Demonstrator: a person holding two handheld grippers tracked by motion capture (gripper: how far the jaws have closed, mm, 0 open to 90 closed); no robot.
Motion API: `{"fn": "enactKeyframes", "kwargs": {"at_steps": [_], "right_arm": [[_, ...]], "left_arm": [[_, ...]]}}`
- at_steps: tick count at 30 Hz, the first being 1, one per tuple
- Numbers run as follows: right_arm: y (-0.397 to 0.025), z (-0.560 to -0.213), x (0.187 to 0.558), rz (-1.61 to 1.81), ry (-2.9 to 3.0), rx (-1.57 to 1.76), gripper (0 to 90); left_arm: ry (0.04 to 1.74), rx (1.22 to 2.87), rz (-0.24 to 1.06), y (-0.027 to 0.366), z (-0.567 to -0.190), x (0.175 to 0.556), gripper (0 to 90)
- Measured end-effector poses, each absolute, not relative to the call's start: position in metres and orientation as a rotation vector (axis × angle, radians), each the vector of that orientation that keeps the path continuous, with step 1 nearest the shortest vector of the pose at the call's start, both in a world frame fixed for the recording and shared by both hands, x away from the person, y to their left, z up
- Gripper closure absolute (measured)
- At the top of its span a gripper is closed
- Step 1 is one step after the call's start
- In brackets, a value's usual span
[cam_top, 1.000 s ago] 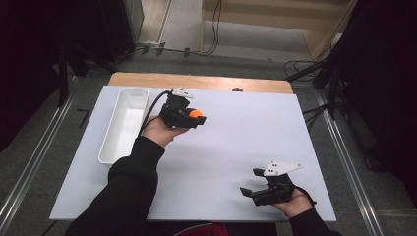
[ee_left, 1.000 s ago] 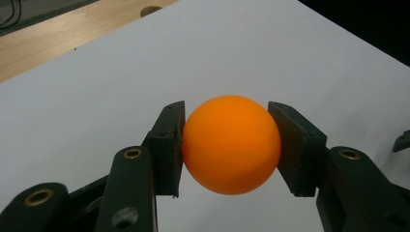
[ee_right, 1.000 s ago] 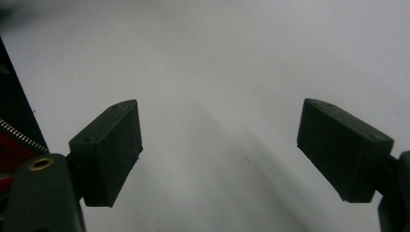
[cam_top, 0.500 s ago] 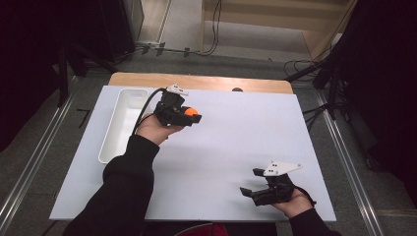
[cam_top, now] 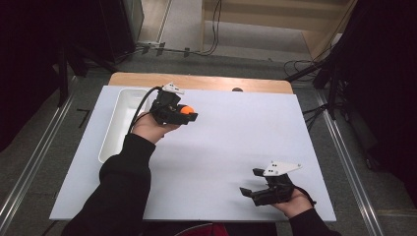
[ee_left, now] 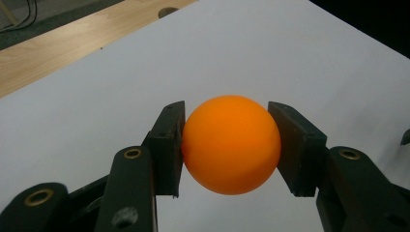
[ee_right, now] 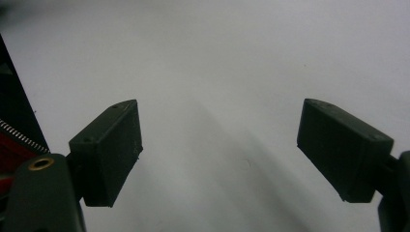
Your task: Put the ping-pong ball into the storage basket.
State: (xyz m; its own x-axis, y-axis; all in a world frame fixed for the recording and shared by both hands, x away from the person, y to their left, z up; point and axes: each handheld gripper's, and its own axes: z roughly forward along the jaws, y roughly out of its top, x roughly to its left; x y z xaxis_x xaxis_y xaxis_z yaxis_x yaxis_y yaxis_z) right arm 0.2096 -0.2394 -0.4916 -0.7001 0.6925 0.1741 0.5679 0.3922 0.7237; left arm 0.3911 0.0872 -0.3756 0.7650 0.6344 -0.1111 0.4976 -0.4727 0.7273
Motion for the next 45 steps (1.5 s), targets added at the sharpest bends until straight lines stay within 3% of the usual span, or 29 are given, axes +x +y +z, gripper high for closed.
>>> {"fn": "enactKeyframes", "kwargs": {"at_steps": [45], "right_arm": [[-0.237,-0.492,0.213,1.201,2.504,1.115,14.8]], "left_arm": [[0.948,2.152,0.276,0.134,-0.367,0.4,50.3]]}}
